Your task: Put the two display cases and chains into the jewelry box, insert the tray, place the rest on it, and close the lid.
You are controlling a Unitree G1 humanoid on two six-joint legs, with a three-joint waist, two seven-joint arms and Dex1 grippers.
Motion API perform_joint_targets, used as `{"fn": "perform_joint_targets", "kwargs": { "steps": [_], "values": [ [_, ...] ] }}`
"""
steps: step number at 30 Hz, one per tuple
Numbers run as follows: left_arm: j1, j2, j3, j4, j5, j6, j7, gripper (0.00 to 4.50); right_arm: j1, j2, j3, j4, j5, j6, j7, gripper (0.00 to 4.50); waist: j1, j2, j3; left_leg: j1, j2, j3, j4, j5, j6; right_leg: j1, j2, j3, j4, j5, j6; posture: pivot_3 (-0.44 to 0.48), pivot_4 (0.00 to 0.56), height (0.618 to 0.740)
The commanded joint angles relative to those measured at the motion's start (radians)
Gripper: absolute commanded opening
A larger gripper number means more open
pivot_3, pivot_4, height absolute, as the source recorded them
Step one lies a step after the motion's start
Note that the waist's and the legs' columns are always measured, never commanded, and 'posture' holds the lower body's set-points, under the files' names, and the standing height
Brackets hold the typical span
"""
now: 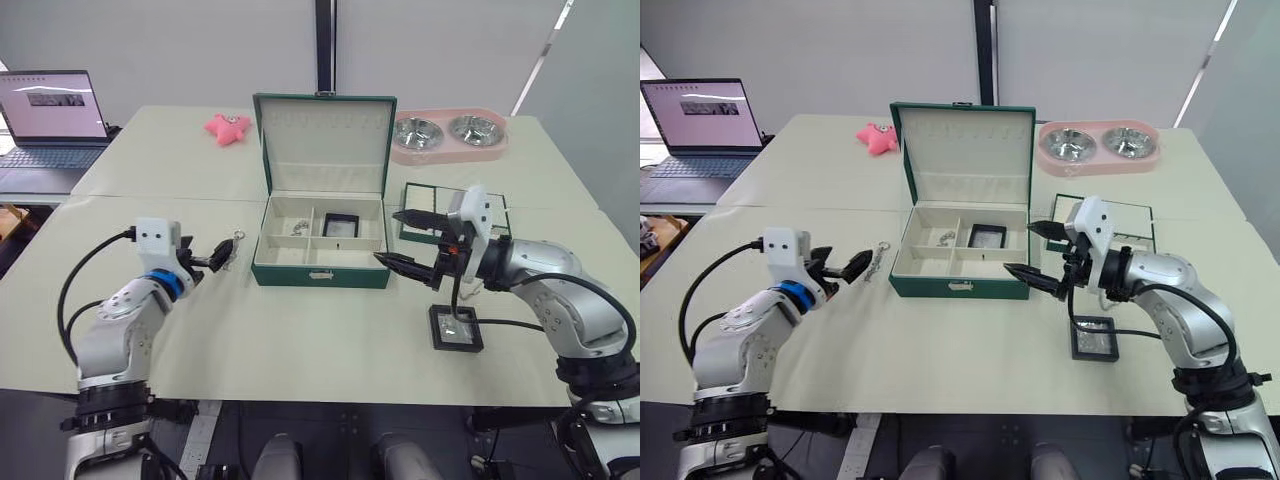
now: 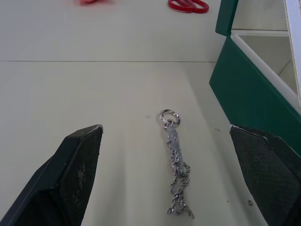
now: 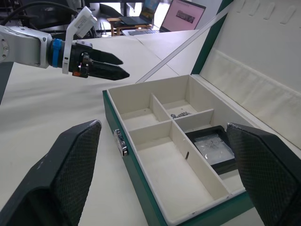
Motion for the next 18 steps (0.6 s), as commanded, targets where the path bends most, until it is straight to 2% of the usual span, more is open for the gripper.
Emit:
{"fn": "perform_joint_targets", "kwargs": {
  "steps": [1, 10, 18],
  "values": [
    [-0.037, -0.021, -0.011, 0.008, 0.03, -0.008, 0.049, 4.46, -0.023, 0.011, 0.013, -0.015, -0.014, -0.016, 0.007, 4.5, 0.0, 0.0, 0.0, 0.0, 0.0, 0.0, 0.0, 0.0, 0.0, 0.0, 0.0, 0.0, 0.0, 0.0, 0.0, 0.0, 0.15, 0.74],
    [-0.087, -0.072, -0.037, 0.106, 0.071, 0.003, 0.104, 4.46, -0.037, 0.03, 0.031, -0.018, -0.028, -0.011, 0.009, 4.5, 0.0, 0.0, 0.0, 0.0, 0.0, 0.0, 0.0, 0.0, 0.0, 0.0, 0.0, 0.0, 0.0, 0.0, 0.0, 0.0, 0.15, 0.74],
    [-0.107, -0.074, -0.065, 0.167, 0.101, 0.02, 0.099, 4.46, -0.035, 0.031, 0.028, -0.03, -0.021, 0.002, 0.003, 4.5, 0.0, 0.0, 0.0, 0.0, 0.0, 0.0, 0.0, 0.0, 0.0, 0.0, 0.0, 0.0, 0.0, 0.0, 0.0, 0.0, 0.15, 0.74]
  ]
}}
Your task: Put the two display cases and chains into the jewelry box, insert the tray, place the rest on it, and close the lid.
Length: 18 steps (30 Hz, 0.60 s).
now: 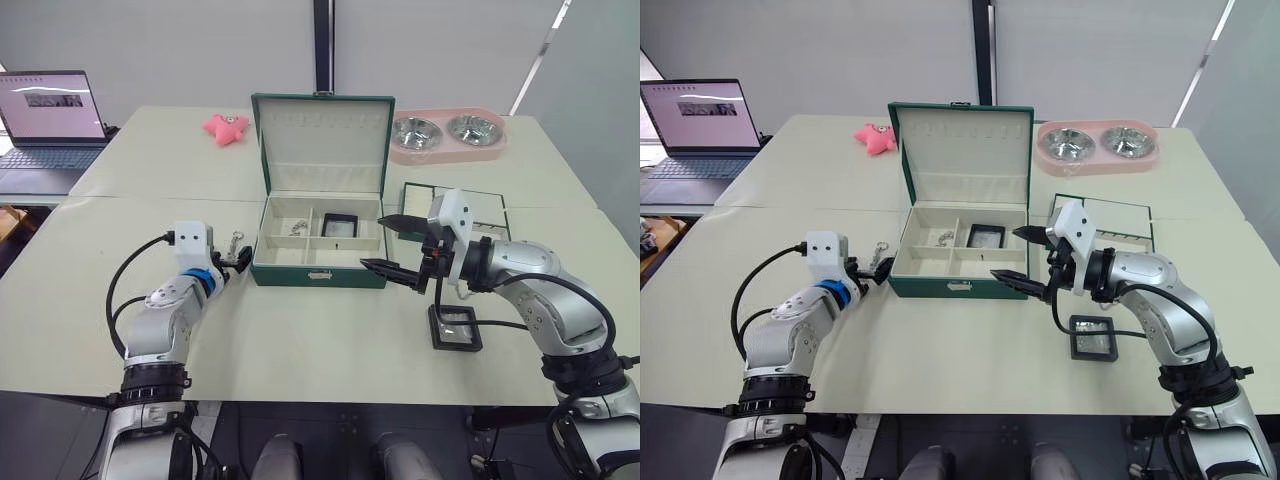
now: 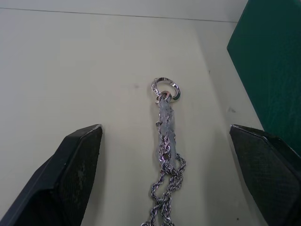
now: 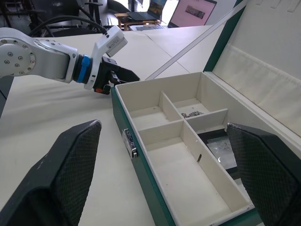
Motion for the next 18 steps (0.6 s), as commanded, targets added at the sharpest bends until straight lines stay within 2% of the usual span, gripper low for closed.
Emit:
{"fn": "perform_joint_targets", "kwargs": {
  "steps": [1, 6, 7, 10, 18],
  "values": [
    [-0.022, 0.005, -0.008, 0.014, 0.011, 0.011, -0.003, 4.46, -0.018, 0.001, -0.014, -0.039, 0.008, 0.002, 0.002, 4.5, 0.0, 0.0, 0.0, 0.0, 0.0, 0.0, 0.0, 0.0, 0.0, 0.0, 0.0, 0.0, 0.0, 0.0, 0.0, 0.0, 0.15, 0.74],
    [-0.027, 0.002, -0.005, 0.037, 0.022, 0.032, 0.003, 4.46, -0.015, -0.003, -0.02, -0.039, 0.01, 0.007, 0.004, 4.5, 0.001, 0.0, 0.0, 0.0, 0.0, 0.0, 0.0, 0.0, 0.0, 0.0, 0.0, 0.0, 0.0, 0.0, 0.0, 0.0, 0.15, 0.74],
    [-0.028, 0.002, -0.005, 0.041, 0.024, 0.037, 0.006, 4.29, -0.015, -0.004, -0.02, -0.039, 0.011, 0.008, 0.004, 4.5, 0.001, 0.0, 0.0, 0.0, 0.0, 0.0, 0.0, 0.0, 0.0, 0.0, 0.0, 0.0, 0.0, 0.0, 0.0, 0.0, 0.15, 0.74],
    [-0.03, 0.002, -0.005, 0.048, 0.027, 0.043, 0.006, 3.59, -0.014, -0.003, -0.022, -0.04, 0.011, 0.01, 0.004, 4.5, 0.001, 0.0, 0.0, 0.0, 0.0, 0.0, 0.0, 0.0, 0.0, 0.0, 0.0, 0.0, 0.0, 0.0, 0.0, 0.0, 0.15, 0.74],
    [-0.031, 0.007, -0.003, 0.069, 0.037, 0.036, -0.01, 1.06, -0.014, 0.002, -0.03, -0.042, 0.021, 0.014, 0.002, 4.5, 0.009, 0.0, 0.0, 0.0, 0.0, 0.0, 0.0, 0.0, 0.0, 0.0, 0.0, 0.0, 0.0, 0.0, 0.0, 0.0, 0.15, 0.74]
  ]
}}
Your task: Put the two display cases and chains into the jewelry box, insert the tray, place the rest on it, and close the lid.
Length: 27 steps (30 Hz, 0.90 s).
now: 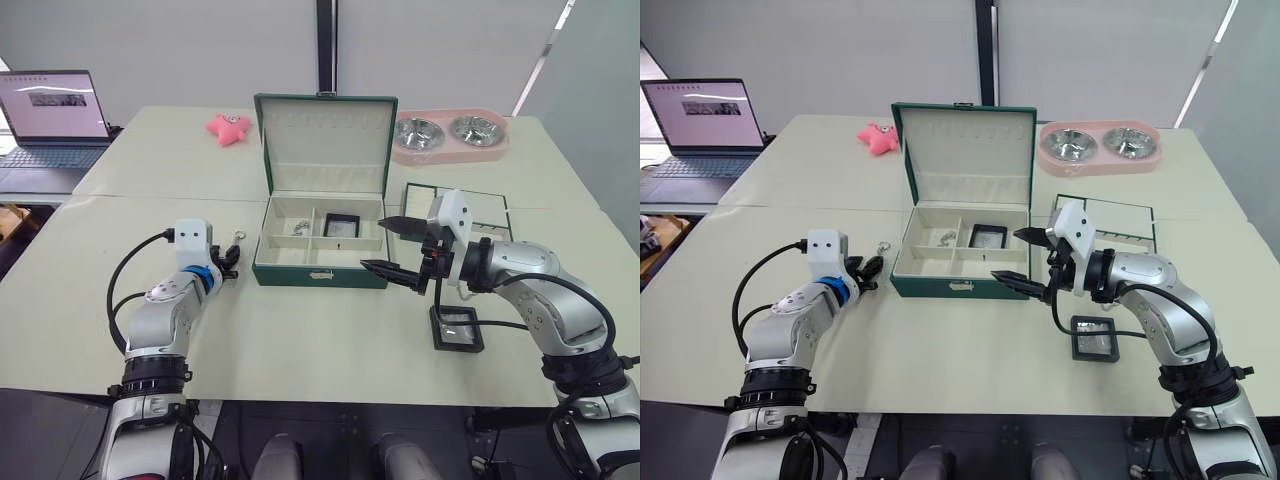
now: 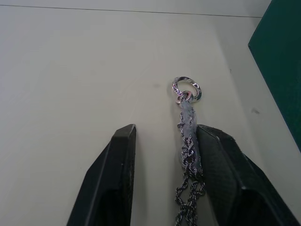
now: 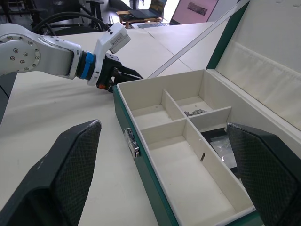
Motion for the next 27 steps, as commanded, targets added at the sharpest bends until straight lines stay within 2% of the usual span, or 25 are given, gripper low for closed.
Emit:
{"fn": "perform_joint_targets", "kwargs": {
  "steps": [1, 3, 4, 15, 20, 27],
  "values": [
    [0.004, 0.003, -0.011, 0.026, 0.006, 0.014, -0.012, 0.73, -0.013, 0.003, -0.029, -0.042, 0.018, -0.006, 0.002, 4.5, 0.001, 0.0, 0.0, 0.0, 0.0, 0.0, 0.0, 0.0, 0.0, 0.0, 0.0, 0.0, 0.0, 0.0, 0.0, 0.0, 0.15, 0.74],
    [0.003, 0.003, -0.01, 0.031, 0.007, 0.012, -0.015, 0.1, -0.012, 0.002, -0.03, -0.042, 0.019, -0.006, 0.002, 4.5, 0.001, 0.0, 0.0, 0.0, 0.0, 0.0, 0.0, 0.0, 0.0, 0.0, 0.0, 0.0, 0.0, 0.0, 0.0, 0.0, 0.15, 0.74],
    [0.002, 0.003, -0.01, 0.033, 0.008, 0.011, -0.017, 0.02, -0.012, 0.002, -0.03, -0.042, 0.019, -0.006, 0.002, 4.5, 0.001, 0.0, 0.0, 0.0, 0.0, 0.0, 0.0, 0.0, 0.0, 0.0, 0.0, 0.0, 0.0, 0.0, 0.0, 0.0, 0.15, 0.74],
    [-0.001, 0.005, 0.004, 0.018, 0.001, -0.024, -0.022, 0.02, -0.024, 0.007, -0.036, -0.029, 0.025, -0.012, 0.002, 4.5, 0.001, 0.0, 0.0, 0.0, 0.0, 0.0, 0.0, 0.0, 0.0, 0.0, 0.0, 0.0, 0.0, 0.0, 0.0, 0.0, 0.15, 0.74],
    [0.007, 0.013, 0.009, -0.098, -0.025, 0.024, -0.03, 0.02, -0.04, 0.011, -0.042, -0.025, 0.031, -0.013, 0.005, 4.5, 0.001, 0.0, 0.0, 0.0, 0.0, 0.0, 0.0, 0.0, 0.0, 0.0, 0.0, 0.0, 0.0, 0.0, 0.0, 0.0, 0.15, 0.74],
    [-0.002, 0.067, 0.019, -0.372, -0.07, 0.205, -0.023, 0.02, -0.077, 0.016, -0.065, -0.033, 0.067, 0.004, 0.011, 4.5, 0.002, 0.0, 0.0, -0.001, 0.0, 0.0, 0.0, 0.0, 0.0, -0.001, 0.0, 0.0, -0.001, 0.0, 0.0, 0.0, 0.15, 0.74]
  ]
}}
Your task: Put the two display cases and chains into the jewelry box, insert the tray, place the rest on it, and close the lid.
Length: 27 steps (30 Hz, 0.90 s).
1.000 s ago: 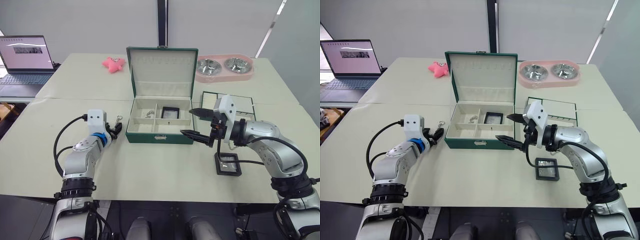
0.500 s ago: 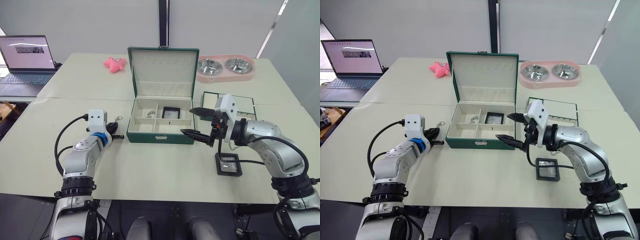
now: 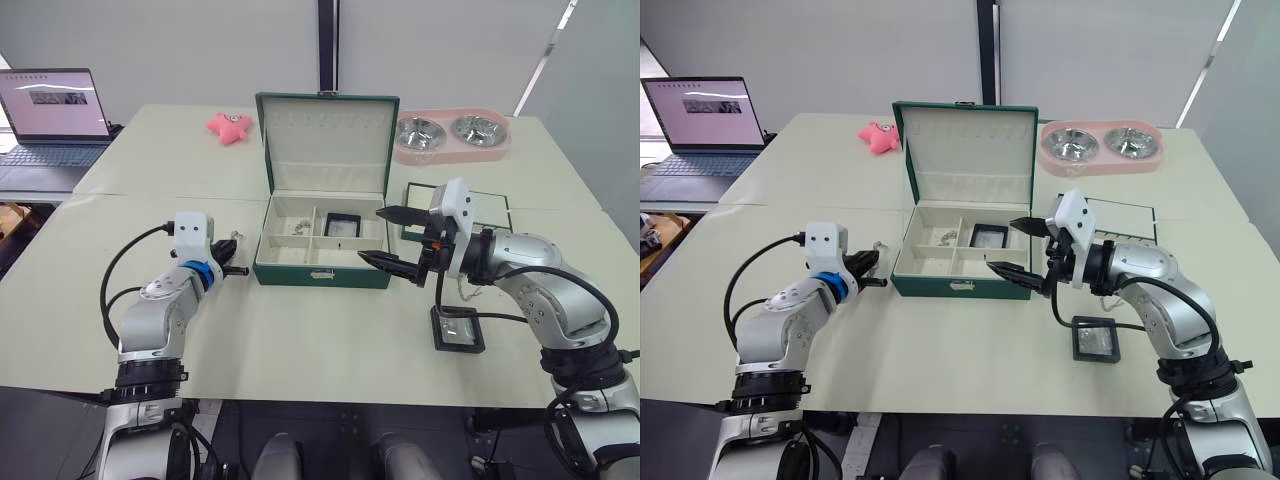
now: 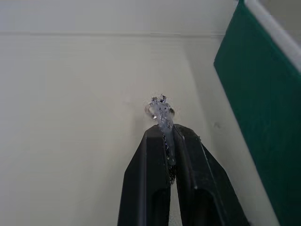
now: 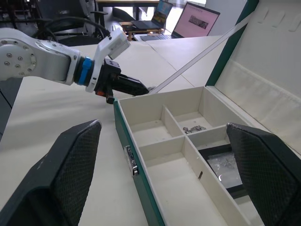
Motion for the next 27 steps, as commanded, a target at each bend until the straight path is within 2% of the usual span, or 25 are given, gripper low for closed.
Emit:
{"fn": "perform_joint_targets", "kwargs": {
  "steps": [1, 8, 14, 27],
  "values": [
    [-0.024, 0.032, 0.019, -0.131, -0.031, 0.07, -0.003, 0.02, -0.042, 0.002, -0.047, -0.031, 0.04, 0.001, 0.009, 4.5, 0.0, 0.0, 0.0, 0.0, 0.0, 0.0, 0.0, 0.0, 0.0, 0.0, 0.0, 0.0, 0.0, 0.0, 0.0, 0.0, 0.15, 0.74],
    [-0.056, 0.079, 0.035, -0.254, -0.082, 0.169, -0.023, 0.02, -0.05, -0.003, -0.055, -0.004, 0.036, -0.009, 0.019, 4.5, 0.0, 0.0, 0.0, 0.0, 0.0, 0.0, 0.0, 0.0, 0.0, 0.0, 0.0, 0.0, 0.0, 0.0, 0.0, 0.0, 0.15, 0.74],
    [-0.134, 0.083, 0.04, -0.321, -0.147, 0.24, -0.032, 0.02, -0.047, -0.014, -0.068, 0.007, 0.028, -0.016, 0.022, 4.5, 0.001, 0.0, 0.0, 0.0, 0.0, 0.0, 0.0, 0.0, 0.0, 0.0, 0.0, 0.0, 0.0, 0.0, 0.0, 0.0, 0.15, 0.74],
    [-0.244, 0.058, 0.029, -0.343, -0.272, 0.289, -0.041, 0.02, -0.019, -0.058, -0.116, -0.007, 0.037, -0.004, 0.015, 4.5, 0.001, 0.0, 0.0, 0.0, 0.0, 0.001, 0.0, 0.0, 0.0, 0.0, 0.0, 0.0, -0.001, 0.0, 0.0, 0.0, 0.15, 0.74]
  ]
}}
